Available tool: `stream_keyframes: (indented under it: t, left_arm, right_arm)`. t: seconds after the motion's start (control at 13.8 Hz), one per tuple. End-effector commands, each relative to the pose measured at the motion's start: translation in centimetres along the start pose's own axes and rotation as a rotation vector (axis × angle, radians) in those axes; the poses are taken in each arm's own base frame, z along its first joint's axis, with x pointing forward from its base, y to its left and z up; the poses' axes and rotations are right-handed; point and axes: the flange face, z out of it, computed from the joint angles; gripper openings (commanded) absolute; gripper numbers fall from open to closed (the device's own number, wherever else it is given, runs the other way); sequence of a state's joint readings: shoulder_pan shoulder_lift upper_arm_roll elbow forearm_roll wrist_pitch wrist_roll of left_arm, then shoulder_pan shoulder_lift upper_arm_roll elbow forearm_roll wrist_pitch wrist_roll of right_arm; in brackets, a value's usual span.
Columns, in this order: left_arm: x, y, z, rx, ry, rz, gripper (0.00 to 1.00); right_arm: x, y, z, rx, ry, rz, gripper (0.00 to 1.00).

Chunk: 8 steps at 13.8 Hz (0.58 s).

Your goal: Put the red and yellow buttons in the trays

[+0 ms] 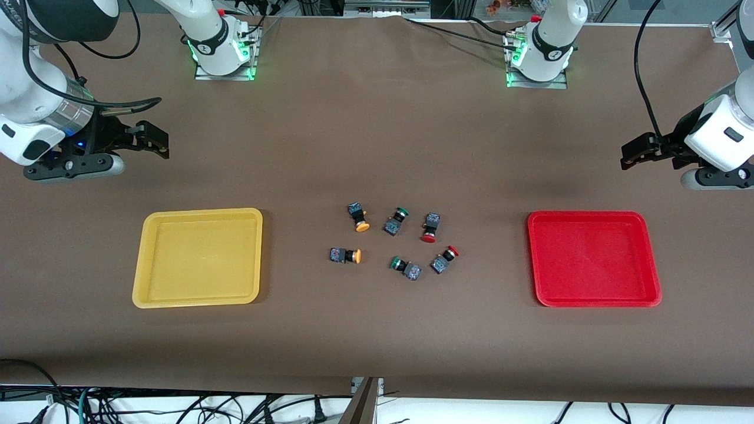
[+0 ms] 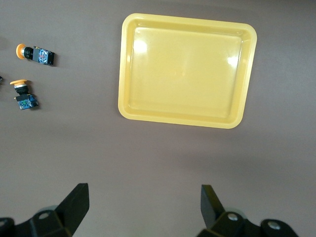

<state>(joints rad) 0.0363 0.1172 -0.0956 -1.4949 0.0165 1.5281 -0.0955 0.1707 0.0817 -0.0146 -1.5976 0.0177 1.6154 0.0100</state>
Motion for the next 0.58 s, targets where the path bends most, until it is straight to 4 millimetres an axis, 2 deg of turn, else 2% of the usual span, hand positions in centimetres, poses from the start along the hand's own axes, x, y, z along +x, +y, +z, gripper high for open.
stream_keyframes:
  t: [0.0,0.22,0.43,0.51]
  left_arm:
    - [0.4,0.1,-0.5,-0.026,0.000,0.003,1.00]
    - [0.4,0.1,-0.5,-0.026,0.000,0.003,1.00]
    - [0.4,0.1,-0.4,-0.026,-0.001,0.003,1.00]
    - [0.4,0.1,-0.5,-0.026,0.000,0.003,1.00]
  right_arm:
    - [-0.6,0.1,0.6,0.003,-0.007,0.033,1.00]
    - [-0.2,-0.4,-0.4,0.002,0.021,0.025,1.00]
    - [1.1,-0.7,-1.1,0.018,0.066,0.023,1.00]
    - [1.4,-0.8,-0.6,0.022,0.063,0.016,1.00]
